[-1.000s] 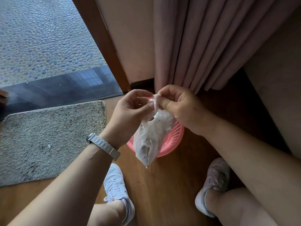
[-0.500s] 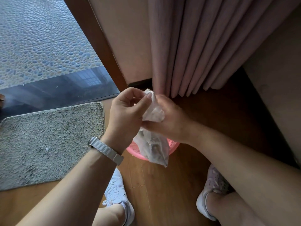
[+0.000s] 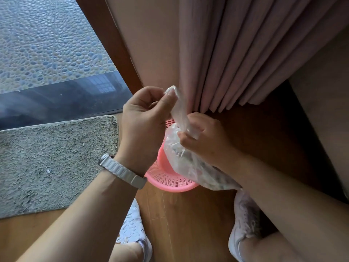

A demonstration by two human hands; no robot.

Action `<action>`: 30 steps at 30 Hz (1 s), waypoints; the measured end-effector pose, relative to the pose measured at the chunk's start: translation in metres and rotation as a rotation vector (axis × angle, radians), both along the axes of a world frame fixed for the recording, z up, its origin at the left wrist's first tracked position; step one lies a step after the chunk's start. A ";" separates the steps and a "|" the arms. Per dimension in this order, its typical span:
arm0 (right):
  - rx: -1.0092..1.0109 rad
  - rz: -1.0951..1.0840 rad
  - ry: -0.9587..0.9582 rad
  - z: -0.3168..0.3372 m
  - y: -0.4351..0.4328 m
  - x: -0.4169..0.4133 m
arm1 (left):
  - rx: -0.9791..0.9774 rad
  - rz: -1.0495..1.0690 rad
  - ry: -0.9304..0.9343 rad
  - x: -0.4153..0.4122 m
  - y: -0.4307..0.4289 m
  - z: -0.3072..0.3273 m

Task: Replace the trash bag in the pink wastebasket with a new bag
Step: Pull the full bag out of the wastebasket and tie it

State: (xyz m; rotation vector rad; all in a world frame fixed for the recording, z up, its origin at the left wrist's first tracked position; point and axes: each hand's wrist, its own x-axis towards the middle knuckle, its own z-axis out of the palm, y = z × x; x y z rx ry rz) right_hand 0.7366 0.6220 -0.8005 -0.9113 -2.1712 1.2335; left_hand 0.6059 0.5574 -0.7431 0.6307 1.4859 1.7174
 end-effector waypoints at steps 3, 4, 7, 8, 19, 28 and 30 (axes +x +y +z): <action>0.079 0.000 -0.022 -0.006 0.017 -0.005 | -0.006 -0.016 -0.023 -0.005 0.013 -0.003; 0.107 0.018 -0.031 -0.007 0.022 -0.009 | -0.005 -0.022 -0.026 -0.008 0.017 -0.004; 0.165 0.031 -0.068 -0.003 0.033 -0.021 | -0.018 -0.002 -0.039 -0.015 0.027 -0.004; 0.179 0.030 -0.079 -0.001 0.034 -0.025 | -0.030 0.019 -0.048 -0.018 0.029 -0.003; 0.228 0.215 -0.265 0.147 0.045 -0.038 | -0.127 0.150 -0.149 -0.026 0.026 0.131; 0.151 0.474 -0.261 0.341 0.054 -0.049 | -0.021 0.264 -0.144 -0.032 0.005 0.329; 0.167 0.531 -0.241 0.378 0.053 -0.055 | 0.007 0.303 -0.120 -0.033 -0.001 0.368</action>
